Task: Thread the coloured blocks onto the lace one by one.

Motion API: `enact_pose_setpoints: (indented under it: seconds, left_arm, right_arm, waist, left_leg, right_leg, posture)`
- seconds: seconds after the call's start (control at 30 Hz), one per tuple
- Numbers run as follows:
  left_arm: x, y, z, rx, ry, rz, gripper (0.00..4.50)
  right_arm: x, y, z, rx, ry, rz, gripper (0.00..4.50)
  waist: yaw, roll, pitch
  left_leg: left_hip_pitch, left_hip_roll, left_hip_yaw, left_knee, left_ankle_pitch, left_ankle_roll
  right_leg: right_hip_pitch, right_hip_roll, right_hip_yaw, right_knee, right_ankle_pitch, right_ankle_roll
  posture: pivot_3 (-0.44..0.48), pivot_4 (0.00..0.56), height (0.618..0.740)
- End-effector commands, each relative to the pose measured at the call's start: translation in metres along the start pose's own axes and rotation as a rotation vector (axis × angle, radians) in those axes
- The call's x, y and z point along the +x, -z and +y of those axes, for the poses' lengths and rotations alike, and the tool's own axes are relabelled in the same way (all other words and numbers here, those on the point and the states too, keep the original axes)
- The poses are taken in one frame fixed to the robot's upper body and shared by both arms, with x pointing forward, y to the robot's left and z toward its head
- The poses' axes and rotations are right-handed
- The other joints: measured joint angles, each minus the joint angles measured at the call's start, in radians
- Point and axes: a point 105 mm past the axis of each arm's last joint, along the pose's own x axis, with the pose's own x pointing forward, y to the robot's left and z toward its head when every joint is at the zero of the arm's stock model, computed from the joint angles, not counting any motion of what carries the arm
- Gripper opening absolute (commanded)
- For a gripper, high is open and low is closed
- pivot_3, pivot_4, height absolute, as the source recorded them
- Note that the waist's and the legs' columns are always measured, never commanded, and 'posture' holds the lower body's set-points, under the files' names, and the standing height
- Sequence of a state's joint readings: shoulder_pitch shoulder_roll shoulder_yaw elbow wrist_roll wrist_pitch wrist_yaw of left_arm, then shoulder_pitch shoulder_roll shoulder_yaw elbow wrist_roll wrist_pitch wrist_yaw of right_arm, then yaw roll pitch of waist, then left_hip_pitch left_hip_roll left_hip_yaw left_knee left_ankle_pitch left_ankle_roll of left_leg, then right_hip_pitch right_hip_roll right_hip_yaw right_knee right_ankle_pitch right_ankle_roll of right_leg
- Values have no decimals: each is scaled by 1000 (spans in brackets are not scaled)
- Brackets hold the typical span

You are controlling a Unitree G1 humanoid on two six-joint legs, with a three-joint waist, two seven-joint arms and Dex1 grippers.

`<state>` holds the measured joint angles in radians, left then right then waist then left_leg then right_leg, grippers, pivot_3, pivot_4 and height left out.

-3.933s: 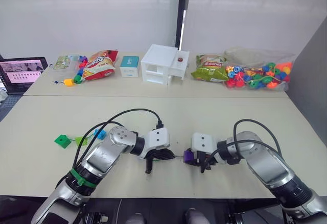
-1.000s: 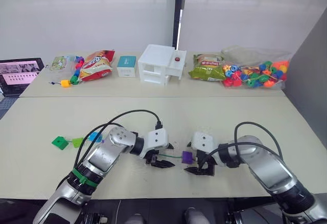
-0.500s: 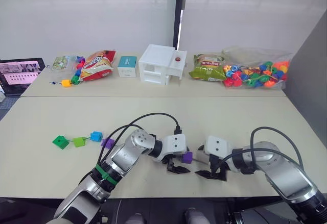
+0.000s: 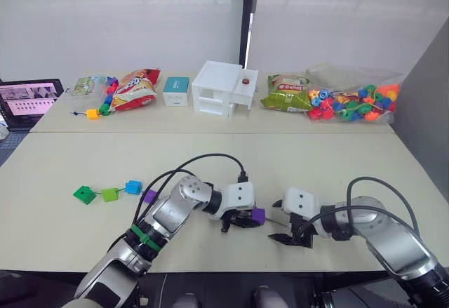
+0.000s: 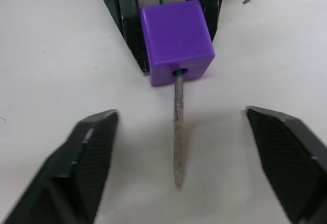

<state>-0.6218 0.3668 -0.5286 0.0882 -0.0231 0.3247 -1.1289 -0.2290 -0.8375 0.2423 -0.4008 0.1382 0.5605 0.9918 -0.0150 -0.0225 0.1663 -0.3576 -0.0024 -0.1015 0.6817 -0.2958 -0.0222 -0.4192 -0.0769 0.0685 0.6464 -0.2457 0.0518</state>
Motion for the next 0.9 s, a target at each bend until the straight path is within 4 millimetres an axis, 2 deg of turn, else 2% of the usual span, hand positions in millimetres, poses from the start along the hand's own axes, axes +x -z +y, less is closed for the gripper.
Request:
enact_pose_setpoints:
  seconds: [0.03,0.17,0.3,0.4,0.57,0.63,0.8,0.9]
  left_arm:
    - [-7,-12,6,39,-19,-34,1205]
    - [-12,-9,7,36,-24,-27,1205]
    - [-20,-5,7,27,-34,-20,1205]
    - [-32,-1,6,8,-46,-17,1205]
    - [-63,20,3,-9,-73,46,1205]
    - [-81,33,0,-21,-74,91,1205]
    - [-145,86,-4,-61,-116,306,1205]
    - [-175,106,-4,-87,-152,390,1205]
  right_arm:
    - [-4,8,-8,-11,44,26,2666]
    - [-4,12,-10,-25,45,36,1334]
    - [-4,5,-12,-41,46,8,5]
    - [-4,1,-12,-54,43,-3,0]
    - [-5,-9,-11,-77,26,-22,0]
    - [-6,-15,-10,-88,14,-28,0]
    - [-11,-25,-8,-122,-16,-20,0]
    - [-12,-26,-8,-135,-26,-9,0]
  waist:
    - [0,0,0]
    - [0,0,0]
    - [0,0,0]
    - [-2,0,0]
    - [-6,0,0]
    - [-6,0,0]
    - [-18,0,0]
    - [-26,1,0]
  left_leg:
    - [0,0,0,0,0,0]
    - [0,0,0,0,0,0]
    - [0,0,0,0,0,0]
    - [0,0,0,0,0,0]
    - [0,0,0,0,0,0]
    - [0,1,0,0,0,0]
    - [1,1,0,-1,0,0]
    - [3,1,0,-2,0,0]
  right_leg:
    - [0,0,0,0,0,0]
    - [0,0,0,0,0,0]
    - [0,0,0,0,0,0]
    - [0,0,0,0,0,0]
    - [-1,0,0,1,0,0]
    - [-1,0,0,1,0,0]
    - [-1,1,0,1,0,0]
    - [0,1,0,1,0,0]
  posture:
    - [0,150,740]
    - [0,150,740]
    - [0,150,740]
    - [0,150,740]
    - [0,150,740]
    - [0,150,740]
    - [0,150,740]
    - [0,150,740]
